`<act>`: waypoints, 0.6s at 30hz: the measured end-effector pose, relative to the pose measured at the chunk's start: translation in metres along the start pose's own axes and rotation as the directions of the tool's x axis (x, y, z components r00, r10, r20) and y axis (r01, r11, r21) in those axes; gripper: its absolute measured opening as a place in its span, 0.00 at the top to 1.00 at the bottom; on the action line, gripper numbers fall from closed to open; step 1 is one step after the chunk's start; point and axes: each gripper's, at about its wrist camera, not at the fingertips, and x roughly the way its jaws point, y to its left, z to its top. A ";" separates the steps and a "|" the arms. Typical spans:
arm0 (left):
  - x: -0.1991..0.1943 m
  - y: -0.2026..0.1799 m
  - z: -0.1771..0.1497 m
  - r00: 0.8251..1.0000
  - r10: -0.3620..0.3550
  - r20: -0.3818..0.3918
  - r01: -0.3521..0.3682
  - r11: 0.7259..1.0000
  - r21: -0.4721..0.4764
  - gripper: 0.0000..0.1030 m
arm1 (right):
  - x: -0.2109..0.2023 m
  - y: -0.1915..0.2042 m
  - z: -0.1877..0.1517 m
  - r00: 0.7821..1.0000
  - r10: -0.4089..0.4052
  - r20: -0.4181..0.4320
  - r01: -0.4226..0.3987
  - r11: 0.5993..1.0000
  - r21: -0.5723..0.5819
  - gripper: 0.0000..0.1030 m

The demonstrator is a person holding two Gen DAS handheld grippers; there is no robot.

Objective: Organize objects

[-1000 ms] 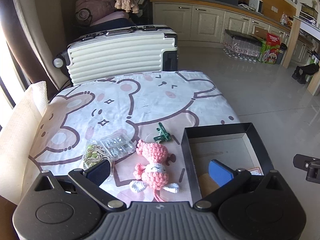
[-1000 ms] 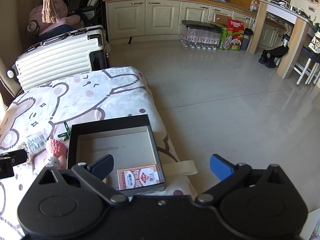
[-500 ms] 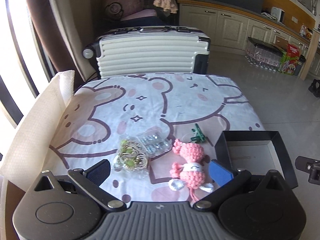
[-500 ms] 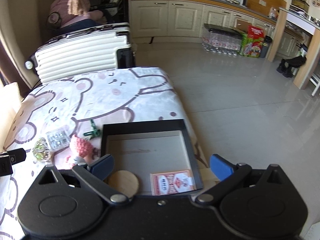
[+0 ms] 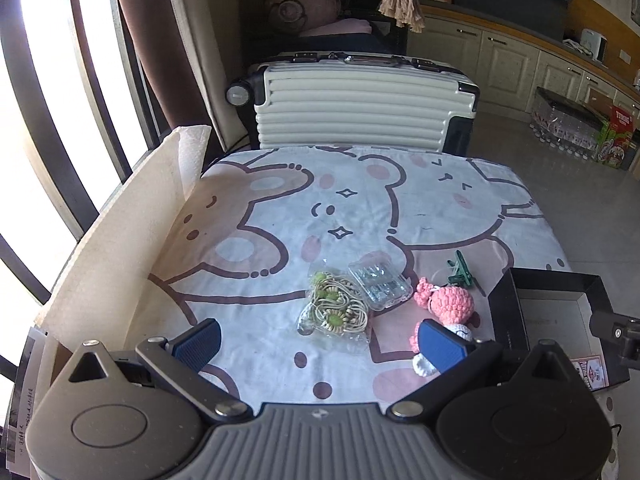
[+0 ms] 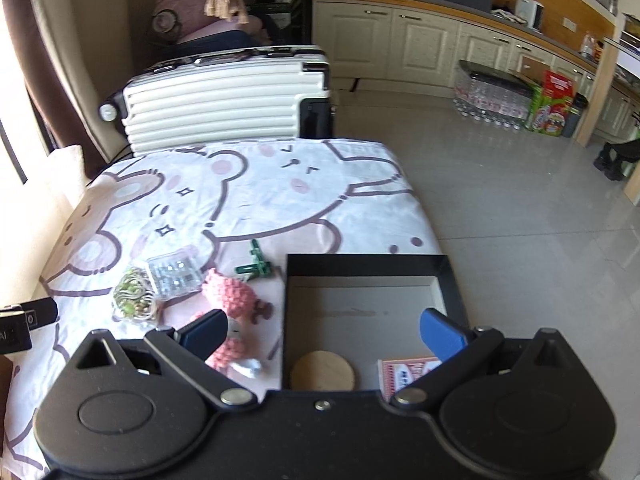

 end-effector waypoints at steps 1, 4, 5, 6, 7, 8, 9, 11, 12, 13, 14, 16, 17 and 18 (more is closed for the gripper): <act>-0.001 0.003 0.000 1.000 0.003 0.000 -0.003 1.000 -0.003 0.00 | 0.000 0.003 0.000 1.000 0.004 0.001 -0.004 1.000 -0.003 0.00; -0.004 0.008 0.001 1.000 0.010 0.006 -0.010 1.000 -0.010 0.00 | 0.000 0.012 0.002 0.999 -0.049 0.006 0.049 0.998 0.033 0.00; -0.005 0.008 0.002 1.000 0.011 0.010 -0.010 1.000 -0.010 0.00 | 0.000 0.014 0.003 0.999 -0.050 0.007 0.050 0.998 0.029 0.00; -0.006 0.008 0.002 1.000 0.008 0.013 -0.008 1.000 -0.008 0.00 | 0.000 0.015 0.003 0.999 -0.050 0.008 0.050 0.998 0.026 0.00; -0.005 0.008 0.002 1.000 0.002 0.014 -0.002 1.000 -0.004 0.00 | -0.001 0.016 0.003 0.999 -0.052 0.007 0.052 0.998 0.025 0.00; -0.006 0.007 0.002 1.000 -0.003 0.015 0.003 1.000 0.000 0.00 | -0.001 0.016 0.003 0.999 -0.054 0.006 0.054 0.998 0.024 0.00; -0.006 0.007 0.002 1.000 -0.007 0.017 0.007 1.000 0.002 0.00 | -0.001 0.016 0.003 0.998 -0.057 0.006 0.057 0.998 0.025 0.00; -0.005 0.007 0.001 1.000 -0.010 0.020 0.010 1.000 0.001 0.00 | -0.001 0.015 0.003 0.998 -0.063 0.002 0.063 0.997 0.033 0.00; -0.004 0.007 0.001 1.000 -0.011 0.019 0.011 1.000 0.000 0.00 | -0.001 0.014 0.003 0.998 -0.064 0.000 0.064 0.997 0.036 0.00; -0.004 0.007 0.001 1.000 -0.013 0.020 0.013 1.000 0.000 0.00 | -0.001 0.014 0.004 0.998 -0.064 0.000 0.064 0.997 0.038 0.00; -0.003 0.007 0.001 1.000 -0.012 0.021 0.012 1.000 -0.002 0.00 | -0.001 0.014 0.004 0.998 -0.062 0.000 0.062 0.997 0.039 0.00; 0.000 0.006 0.000 1.000 -0.010 0.025 0.010 1.000 -0.007 0.00 | 0.000 0.012 0.007 0.969 -0.247 0.003 0.241 0.949 0.201 0.00; 0.001 0.006 0.000 1.000 -0.010 0.026 0.010 1.000 -0.009 0.00 | 0.000 0.012 0.007 0.969 -0.246 0.007 0.240 0.949 0.202 0.00; 0.003 0.004 0.001 1.000 -0.008 0.025 0.009 1.000 -0.008 0.00 | 0.000 0.012 0.008 0.968 -0.250 0.009 0.243 0.948 0.205 0.00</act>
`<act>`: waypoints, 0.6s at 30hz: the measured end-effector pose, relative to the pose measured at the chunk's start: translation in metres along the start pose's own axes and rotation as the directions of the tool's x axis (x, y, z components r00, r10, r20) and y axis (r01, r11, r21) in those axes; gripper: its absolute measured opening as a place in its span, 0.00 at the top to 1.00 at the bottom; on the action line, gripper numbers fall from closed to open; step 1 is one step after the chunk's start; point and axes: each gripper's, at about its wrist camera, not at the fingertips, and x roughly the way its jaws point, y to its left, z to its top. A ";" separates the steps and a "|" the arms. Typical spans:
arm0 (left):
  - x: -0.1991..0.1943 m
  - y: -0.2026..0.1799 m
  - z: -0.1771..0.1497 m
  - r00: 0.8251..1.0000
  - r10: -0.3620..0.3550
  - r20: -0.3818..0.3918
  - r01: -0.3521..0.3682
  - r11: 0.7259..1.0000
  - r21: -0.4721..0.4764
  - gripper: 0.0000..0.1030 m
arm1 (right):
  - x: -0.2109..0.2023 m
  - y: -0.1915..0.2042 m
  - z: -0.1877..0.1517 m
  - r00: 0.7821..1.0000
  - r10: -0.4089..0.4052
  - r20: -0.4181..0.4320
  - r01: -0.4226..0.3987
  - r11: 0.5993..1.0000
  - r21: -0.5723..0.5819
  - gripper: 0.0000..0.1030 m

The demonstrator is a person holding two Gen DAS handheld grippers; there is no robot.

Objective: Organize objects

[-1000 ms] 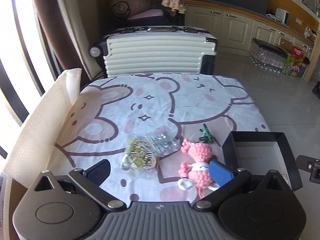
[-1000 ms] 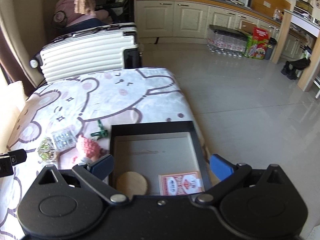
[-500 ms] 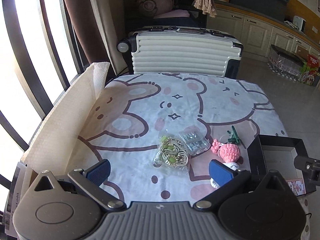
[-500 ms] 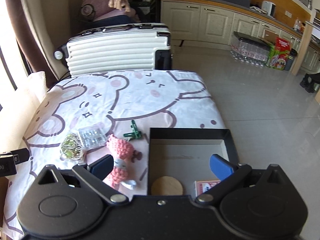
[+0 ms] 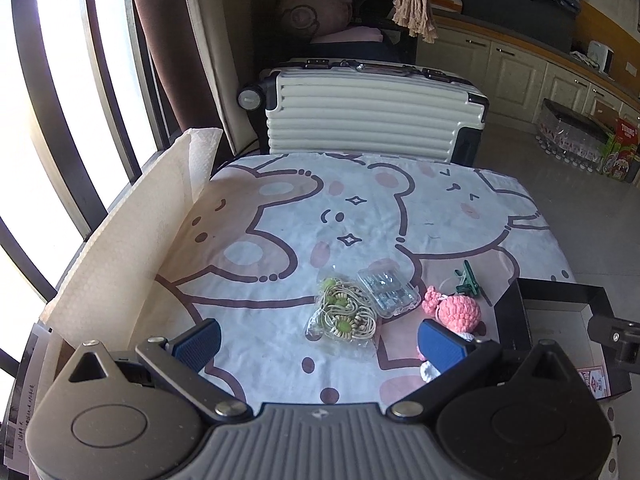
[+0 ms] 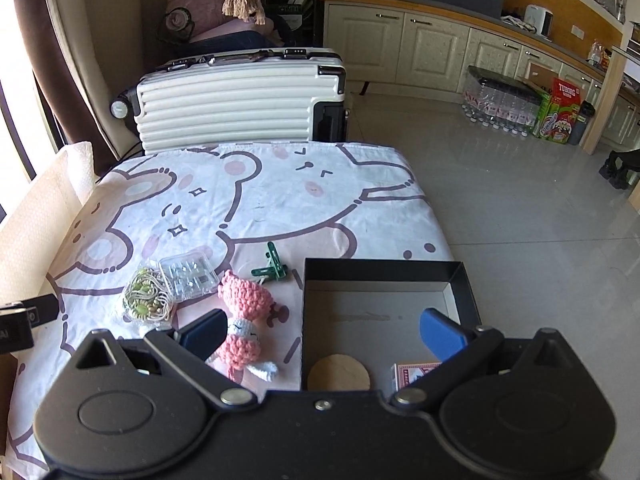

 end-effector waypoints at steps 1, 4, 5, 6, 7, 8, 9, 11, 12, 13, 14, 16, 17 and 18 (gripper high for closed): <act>0.002 -0.001 0.000 1.000 0.001 -0.001 -0.001 1.000 0.002 0.00 | 0.001 0.000 0.001 1.000 -0.010 0.000 0.010 1.000 0.002 0.00; 0.010 -0.004 0.002 1.000 -0.001 -0.006 0.001 1.000 -0.003 0.00 | 0.003 -0.001 0.003 1.000 -0.026 0.012 0.025 1.000 0.013 0.00; 0.012 -0.005 0.003 1.000 -0.004 -0.006 0.004 1.000 -0.002 0.00 | 0.004 -0.002 0.004 1.000 -0.023 0.014 0.023 1.000 0.020 0.00; 0.015 -0.006 0.004 1.000 -0.008 -0.004 0.008 1.000 0.003 0.00 | 0.005 -0.003 0.004 1.000 -0.018 0.015 0.017 1.000 0.026 0.00; 0.018 -0.008 0.005 1.000 -0.009 -0.003 0.009 1.000 0.012 0.00 | 0.007 -0.004 0.005 1.000 -0.009 0.015 0.009 0.999 0.032 0.00; 0.020 -0.009 0.006 1.000 -0.006 -0.002 0.006 1.000 0.023 0.00 | 0.009 -0.006 0.006 1.000 0.005 0.013 -0.005 0.999 0.038 0.00; 0.022 -0.011 0.007 1.000 -0.001 0.005 0.001 0.999 0.032 0.00 | 0.012 -0.007 0.007 1.000 -0.012 0.014 0.011 0.997 0.075 0.00; 0.027 -0.013 0.009 1.000 0.001 0.016 -0.002 0.999 0.045 0.00 | 0.017 -0.009 0.008 0.999 0.037 0.004 -0.038 0.995 0.088 0.00; 0.029 -0.014 0.010 1.000 0.004 0.022 -0.005 0.999 0.051 0.00 | 0.020 -0.010 0.010 1.000 0.015 0.004 -0.015 0.991 0.136 0.00; 0.032 -0.015 0.011 1.000 0.008 0.025 -0.009 0.998 0.060 0.00 | 0.024 -0.011 0.011 0.999 0.034 0.001 -0.034 0.988 0.153 0.00; 0.036 -0.015 0.011 1.000 0.012 0.026 -0.014 0.998 0.069 0.00 | 0.026 -0.011 0.012 0.999 0.047 0.009 -0.048 0.983 0.175 0.00; 0.044 -0.017 0.012 0.999 0.025 0.023 -0.027 0.996 0.091 0.00 | 0.029 -0.011 0.014 0.998 0.050 0.035 -0.056 0.976 0.209 0.00; 0.049 -0.017 0.013 0.999 0.032 0.021 -0.034 0.995 0.099 0.00 | 0.031 -0.010 0.016 0.998 0.060 0.036 -0.067 0.976 0.209 0.00; 0.053 -0.017 0.014 0.999 0.036 0.018 -0.038 0.994 0.105 0.00 | 0.034 -0.009 0.017 0.996 0.074 0.040 -0.081 0.975 0.206 0.00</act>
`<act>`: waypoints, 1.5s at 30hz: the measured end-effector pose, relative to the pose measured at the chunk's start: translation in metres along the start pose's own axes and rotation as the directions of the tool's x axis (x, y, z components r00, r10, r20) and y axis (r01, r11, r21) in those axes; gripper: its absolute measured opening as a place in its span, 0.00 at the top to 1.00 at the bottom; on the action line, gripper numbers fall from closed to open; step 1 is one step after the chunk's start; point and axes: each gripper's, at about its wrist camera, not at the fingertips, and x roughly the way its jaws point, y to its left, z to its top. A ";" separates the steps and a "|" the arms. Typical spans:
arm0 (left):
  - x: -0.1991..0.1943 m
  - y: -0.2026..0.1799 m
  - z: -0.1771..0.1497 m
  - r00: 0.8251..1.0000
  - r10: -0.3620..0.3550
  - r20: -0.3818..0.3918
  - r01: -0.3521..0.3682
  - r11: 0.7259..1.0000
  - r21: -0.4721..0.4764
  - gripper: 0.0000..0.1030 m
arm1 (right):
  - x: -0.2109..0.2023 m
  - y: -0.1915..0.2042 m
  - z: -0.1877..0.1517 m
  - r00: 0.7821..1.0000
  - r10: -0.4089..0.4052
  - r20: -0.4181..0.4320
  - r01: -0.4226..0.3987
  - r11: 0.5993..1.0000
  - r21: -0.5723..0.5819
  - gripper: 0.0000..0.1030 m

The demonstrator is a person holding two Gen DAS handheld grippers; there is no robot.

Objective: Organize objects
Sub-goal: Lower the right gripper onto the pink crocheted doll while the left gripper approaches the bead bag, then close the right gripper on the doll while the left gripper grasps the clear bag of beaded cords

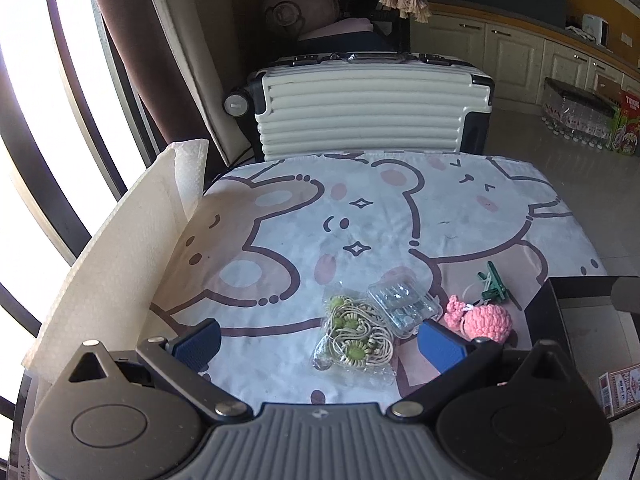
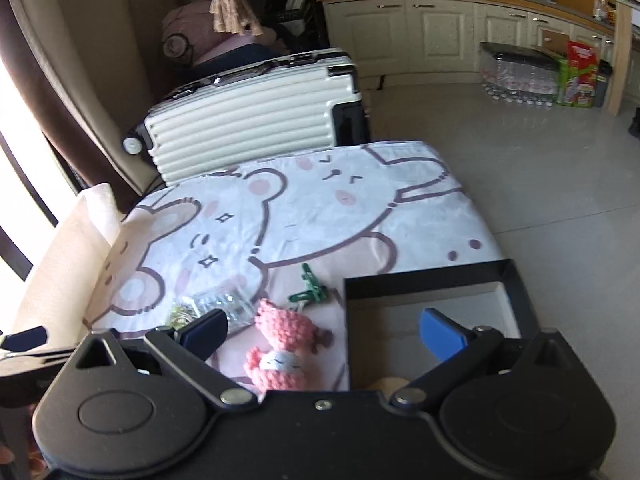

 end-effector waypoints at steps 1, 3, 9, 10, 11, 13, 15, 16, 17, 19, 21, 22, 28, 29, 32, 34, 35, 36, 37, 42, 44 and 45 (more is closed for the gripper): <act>0.004 0.000 0.001 1.000 0.001 -0.002 -0.001 1.000 0.006 0.00 | 0.003 0.002 0.000 1.000 0.011 0.003 -0.011 1.000 -0.005 0.00; 0.012 0.000 0.002 1.000 0.002 -0.007 -0.002 1.000 0.012 0.00 | 0.010 0.005 0.001 0.999 0.033 0.001 -0.033 0.999 -0.018 0.00; 0.035 0.001 0.003 1.000 0.003 -0.019 -0.002 1.000 0.027 0.00 | 0.032 0.008 0.006 0.997 0.075 -0.036 -0.073 0.996 0.049 0.07; 0.038 0.000 0.003 1.000 0.002 -0.020 -0.002 1.000 0.027 0.00 | 0.037 0.008 0.006 0.995 0.084 -0.051 -0.080 0.994 0.070 0.10; 0.042 0.000 0.003 1.000 -0.001 -0.024 0.001 1.000 0.026 0.00 | 0.043 0.007 0.007 0.993 0.096 -0.071 -0.089 0.991 0.095 0.12; 0.050 -0.001 0.004 0.999 -0.011 -0.032 0.012 1.000 0.025 0.00 | 0.054 0.004 0.006 0.987 0.115 -0.109 -0.099 0.984 0.146 0.24; 0.056 -0.004 0.004 0.999 -0.019 -0.036 0.020 0.999 0.032 0.00 | 0.065 0.002 0.006 0.983 0.111 -0.148 -0.082 0.978 0.189 0.30; 0.059 -0.005 0.004 0.999 -0.022 -0.036 0.023 0.999 0.039 0.00 | 0.069 0.002 0.006 0.981 0.103 -0.165 -0.069 0.977 0.201 0.33; 0.062 -0.006 0.004 0.999 -0.025 -0.037 0.026 0.999 0.045 0.00 | 0.074 0.002 0.005 0.979 0.094 -0.181 -0.056 0.977 0.205 0.34; 0.067 -0.009 0.005 0.999 -0.034 -0.037 0.036 0.998 0.057 0.00 | 0.082 0.002 0.004 0.973 0.091 -0.210 -0.046 0.977 0.209 0.43; 0.072 -0.012 0.005 0.998 -0.045 -0.038 0.047 0.997 0.066 0.00 | 0.090 0.004 0.002 0.966 0.101 -0.239 -0.049 0.975 0.215 0.51; 0.075 -0.013 0.005 0.998 -0.050 -0.041 0.053 0.996 0.072 0.00 | 0.095 0.005 0.002 0.962 0.105 -0.253 -0.049 0.975 0.216 0.55; 0.096 -0.023 0.001 0.994 -0.074 -0.083 0.084 0.989 0.123 0.00 | 0.116 0.017 -0.002 0.947 0.082 -0.312 -0.024 0.983 0.184 0.59; 0.099 -0.024 0.000 0.993 -0.077 -0.089 0.088 0.988 0.129 0.00 | 0.119 0.018 -0.003 0.944 0.079 -0.319 -0.020 0.983 0.184 0.59; 0.108 -0.027 -0.002 0.991 -0.089 -0.105 0.103 0.984 0.144 0.00 | 0.129 0.017 -0.004 0.939 0.067 -0.338 0.000 0.981 0.192 0.59; 0.114 -0.029 -0.003 0.989 -0.087 -0.117 0.105 0.982 0.156 0.00 | 0.136 0.017 -0.006 0.935 0.057 -0.349 0.018 0.978 0.209 0.60; 0.117 -0.030 -0.004 0.989 -0.086 -0.124 0.105 0.982 0.160 0.00 | 0.140 0.018 -0.007 0.932 0.058 -0.357 0.018 0.978 0.207 0.61; 0.120 -0.030 -0.005 0.988 -0.086 -0.131 0.107 0.981 0.162 0.00 | 0.143 0.019 -0.008 0.930 0.059 -0.363 0.018 0.978 0.207 0.63; 0.122 -0.031 -0.006 0.987 -0.087 -0.138 0.110 0.980 0.164 0.00 | 0.146 0.019 -0.009 0.928 0.062 -0.367 0.017 0.978 0.209 0.63; 0.133 -0.035 -0.009 0.983 -0.088 -0.160 0.118 0.975 0.189 0.00 | 0.157 0.022 -0.011 0.923 0.044 -0.381 0.036 0.979 0.201 0.63; 0.136 -0.035 -0.010 0.982 -0.087 -0.167 0.120 0.973 0.195 0.00 | 0.162 0.022 -0.012 0.921 0.030 -0.388 0.052 0.979 0.198 0.64; 0.138 -0.035 -0.011 0.982 -0.086 -0.170 0.120 0.973 0.198 0.00 | 0.165 0.021 -0.013 0.919 0.024 -0.394 0.059 0.978 0.198 0.65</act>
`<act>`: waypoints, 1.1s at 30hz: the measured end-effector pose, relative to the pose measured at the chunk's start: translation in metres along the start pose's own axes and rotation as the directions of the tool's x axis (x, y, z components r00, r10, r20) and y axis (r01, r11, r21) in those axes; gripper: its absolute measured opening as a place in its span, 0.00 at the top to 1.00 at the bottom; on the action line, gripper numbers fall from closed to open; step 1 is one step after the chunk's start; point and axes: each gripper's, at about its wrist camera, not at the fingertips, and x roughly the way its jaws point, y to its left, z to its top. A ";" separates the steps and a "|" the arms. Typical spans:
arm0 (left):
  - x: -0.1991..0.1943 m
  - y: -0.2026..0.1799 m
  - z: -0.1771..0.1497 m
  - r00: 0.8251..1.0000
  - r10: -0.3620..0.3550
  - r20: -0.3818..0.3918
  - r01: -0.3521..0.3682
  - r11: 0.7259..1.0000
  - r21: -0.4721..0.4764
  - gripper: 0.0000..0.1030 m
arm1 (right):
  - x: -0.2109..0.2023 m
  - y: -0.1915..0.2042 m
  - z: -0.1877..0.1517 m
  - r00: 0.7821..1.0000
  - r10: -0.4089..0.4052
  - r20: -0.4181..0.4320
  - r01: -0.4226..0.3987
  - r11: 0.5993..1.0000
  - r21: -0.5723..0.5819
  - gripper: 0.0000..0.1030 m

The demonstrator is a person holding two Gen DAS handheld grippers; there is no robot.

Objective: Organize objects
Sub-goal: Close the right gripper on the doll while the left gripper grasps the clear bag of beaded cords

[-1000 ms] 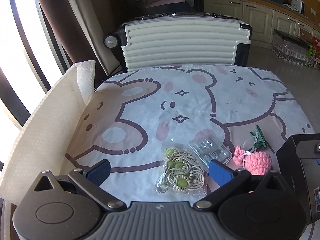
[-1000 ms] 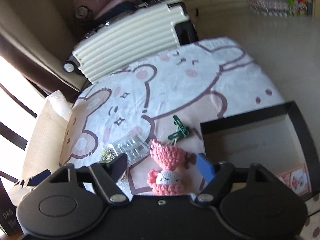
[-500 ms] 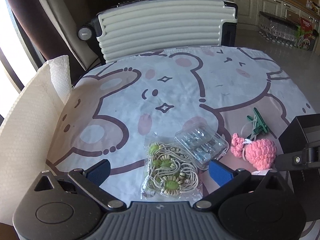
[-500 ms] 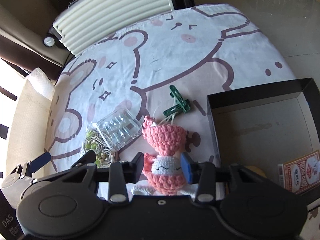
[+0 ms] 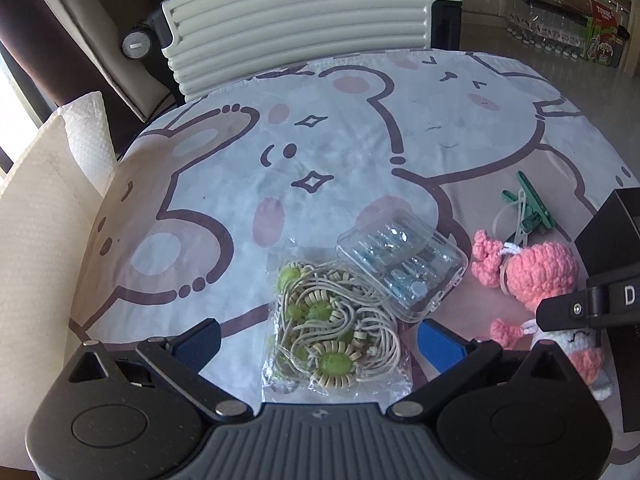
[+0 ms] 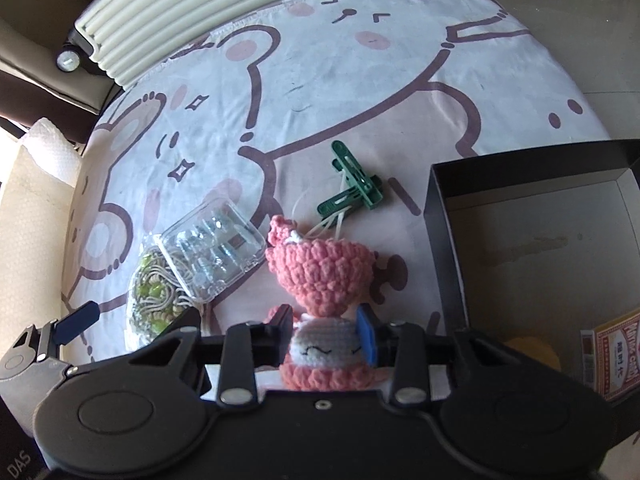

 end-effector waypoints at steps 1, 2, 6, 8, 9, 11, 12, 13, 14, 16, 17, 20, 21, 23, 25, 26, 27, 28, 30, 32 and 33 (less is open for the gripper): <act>0.002 0.000 0.000 1.000 0.000 -0.004 0.000 1.000 0.004 0.00 | 0.003 0.000 0.000 1.000 -0.006 -0.005 0.006 1.000 0.001 0.65; 0.003 0.001 -0.001 1.000 0.002 -0.008 -0.002 1.000 0.004 0.00 | 0.005 0.000 0.001 1.000 -0.010 -0.008 0.010 1.000 0.003 0.65; 0.010 0.004 -0.002 1.000 0.005 -0.024 -0.005 1.000 0.002 0.00 | 0.013 0.003 0.001 1.000 -0.018 -0.023 0.017 1.000 -0.007 0.65; 0.013 0.006 -0.002 1.000 -0.002 -0.031 0.002 1.000 -0.004 0.00 | 0.015 0.005 0.001 0.999 -0.018 -0.029 0.017 1.000 -0.016 0.64; 0.014 0.006 -0.002 0.999 -0.010 -0.035 0.009 1.000 -0.006 0.00 | 0.015 0.007 0.001 0.999 -0.019 -0.030 0.019 1.000 -0.022 0.64; 0.016 0.007 -0.003 0.999 -0.021 -0.046 0.021 1.000 -0.009 0.00 | 0.016 0.009 0.000 0.999 -0.024 -0.031 0.022 0.999 -0.037 0.64; 0.016 0.007 -0.003 0.998 -0.027 -0.053 0.026 1.000 -0.012 0.01 | 0.015 0.011 0.000 0.999 -0.025 -0.031 0.024 0.999 -0.047 0.65; 0.017 0.008 -0.002 0.998 -0.035 -0.057 0.034 0.999 -0.016 0.04 | 0.015 0.012 0.000 0.999 -0.025 -0.031 0.024 0.998 -0.056 0.65; 0.017 0.008 -0.002 0.997 -0.051 -0.061 0.050 0.998 -0.026 0.06 | 0.015 0.012 0.000 0.999 -0.024 -0.032 0.022 0.998 -0.064 0.65; 0.018 0.010 -0.002 0.994 -0.083 -0.077 0.080 0.996 -0.047 0.14 | 0.013 0.013 -0.001 0.999 -0.020 -0.034 0.017 0.997 -0.076 0.65; 0.019 0.010 -0.002 0.992 -0.096 -0.086 0.092 0.994 -0.056 0.16 | 0.012 0.013 -0.001 0.999 -0.016 -0.035 0.013 0.997 -0.082 0.66; 0.020 0.014 -0.003 0.985 -0.131 -0.115 0.120 0.988 -0.097 0.24 | 0.010 0.013 -0.003 0.999 -0.008 -0.039 0.004 0.995 -0.095 0.66; 0.019 0.015 -0.003 0.983 -0.136 -0.120 0.123 0.987 -0.104 0.26 | 0.008 0.012 -0.003 0.999 -0.004 -0.040 0.000 0.995 -0.098 0.67; 0.017 0.018 -0.004 0.981 -0.144 -0.131 0.128 0.984 -0.123 0.30 | 0.005 0.012 -0.004 0.999 0.005 -0.039 -0.009 0.995 -0.101 0.69; 0.015 0.021 -0.005 0.978 -0.152 -0.140 0.132 0.981 -0.142 0.35 | 0.002 0.012 -0.005 0.999 0.015 -0.036 -0.019 0.995 -0.103 0.69; 0.014 0.023 -0.006 0.977 -0.153 -0.148 0.131 0.980 -0.147 0.36 | 0.000 0.013 -0.005 0.999 0.019 -0.033 -0.022 0.994 -0.103 0.69; 0.013 0.024 -0.008 0.976 -0.153 -0.155 0.131 0.980 -0.148 0.38 | -0.002 0.013 -0.006 0.999 0.021 -0.030 -0.024 0.994 -0.104 0.69; 0.012 0.025 -0.009 0.975 -0.154 -0.160 0.131 0.981 -0.146 0.39 | -0.004 0.013 -0.007 0.999 0.024 -0.026 -0.027 0.994 -0.106 0.69; 0.009 0.029 -0.013 0.973 -0.153 -0.174 0.127 0.981 -0.149 0.40 | -0.007 0.014 -0.008 0.999 0.030 -0.022 -0.032 0.993 -0.112 0.69; 0.007 0.034 -0.016 0.970 -0.152 -0.190 0.123 0.980 -0.155 0.41 | -0.011 0.016 -0.010 0.999 0.033 -0.020 -0.035 0.992 -0.117 0.69; 0.006 0.036 -0.018 0.968 -0.150 -0.201 0.120 0.980 -0.156 0.41 | -0.012 0.016 -0.011 0.999 0.035 -0.018 -0.037 0.992 -0.119 0.69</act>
